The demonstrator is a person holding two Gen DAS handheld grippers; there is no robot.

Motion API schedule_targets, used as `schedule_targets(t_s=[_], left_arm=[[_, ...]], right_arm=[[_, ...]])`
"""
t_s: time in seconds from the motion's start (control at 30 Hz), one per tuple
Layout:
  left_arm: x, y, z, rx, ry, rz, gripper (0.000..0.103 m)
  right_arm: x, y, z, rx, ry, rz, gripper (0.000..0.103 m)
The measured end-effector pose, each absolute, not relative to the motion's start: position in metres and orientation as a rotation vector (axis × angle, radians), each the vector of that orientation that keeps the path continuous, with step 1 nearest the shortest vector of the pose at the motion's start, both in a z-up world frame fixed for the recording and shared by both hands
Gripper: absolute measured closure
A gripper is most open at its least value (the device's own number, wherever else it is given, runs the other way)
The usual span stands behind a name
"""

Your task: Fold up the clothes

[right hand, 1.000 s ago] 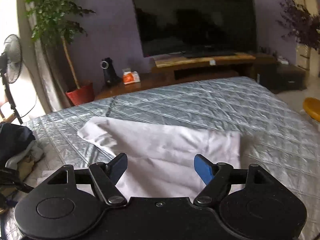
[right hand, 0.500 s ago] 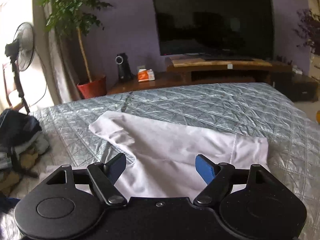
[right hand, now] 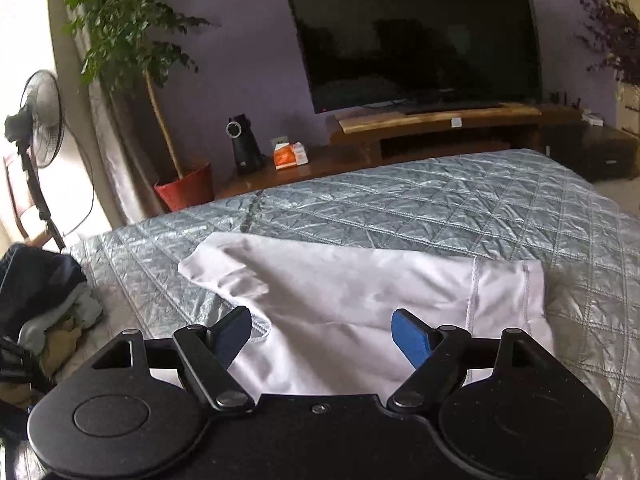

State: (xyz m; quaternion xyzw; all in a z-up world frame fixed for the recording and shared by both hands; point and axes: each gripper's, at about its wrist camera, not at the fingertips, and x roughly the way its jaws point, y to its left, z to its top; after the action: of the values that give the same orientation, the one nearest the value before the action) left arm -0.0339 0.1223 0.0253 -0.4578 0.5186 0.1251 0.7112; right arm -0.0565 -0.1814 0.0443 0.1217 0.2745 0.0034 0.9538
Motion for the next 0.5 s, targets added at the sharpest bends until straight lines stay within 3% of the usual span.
schedule_targets(t_s=[0.5], left_arm=[[-0.024, 0.126, 0.058, -0.982, 1.055, 0.206, 0.103]], right_arm=[[-0.056, -0.254, 0.013, 0.601, 0.617, -0.211, 0.024]])
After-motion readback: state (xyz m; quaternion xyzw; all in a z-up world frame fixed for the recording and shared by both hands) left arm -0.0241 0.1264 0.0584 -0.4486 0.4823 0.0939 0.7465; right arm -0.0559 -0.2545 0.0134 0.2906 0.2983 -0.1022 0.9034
